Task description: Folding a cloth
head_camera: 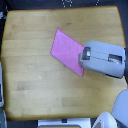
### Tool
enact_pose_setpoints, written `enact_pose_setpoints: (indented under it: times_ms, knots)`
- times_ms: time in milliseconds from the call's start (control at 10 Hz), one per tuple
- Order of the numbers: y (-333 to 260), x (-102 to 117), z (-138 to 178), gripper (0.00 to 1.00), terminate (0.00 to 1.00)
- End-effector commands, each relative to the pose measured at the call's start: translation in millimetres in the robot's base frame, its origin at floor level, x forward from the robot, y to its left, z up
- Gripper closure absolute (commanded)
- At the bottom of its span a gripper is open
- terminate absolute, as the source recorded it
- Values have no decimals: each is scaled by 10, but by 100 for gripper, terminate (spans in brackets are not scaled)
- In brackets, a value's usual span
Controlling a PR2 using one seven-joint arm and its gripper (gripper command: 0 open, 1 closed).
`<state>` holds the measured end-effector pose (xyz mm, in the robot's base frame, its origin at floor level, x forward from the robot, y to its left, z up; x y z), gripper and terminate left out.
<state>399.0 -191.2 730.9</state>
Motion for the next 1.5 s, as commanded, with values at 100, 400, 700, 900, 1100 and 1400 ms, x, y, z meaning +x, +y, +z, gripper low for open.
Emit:
enact_pose_setpoints:
  times_ms: [100,400,700,900,1100,1400]
  knots:
    - [211,372,562,100,0]
    - [702,632,849,100,0]
    - [1035,800,936,100,0]
    - [1504,969,911,100,0]
    - [1863,1115,808,100,0]
    - [2227,1257,660,100,0]
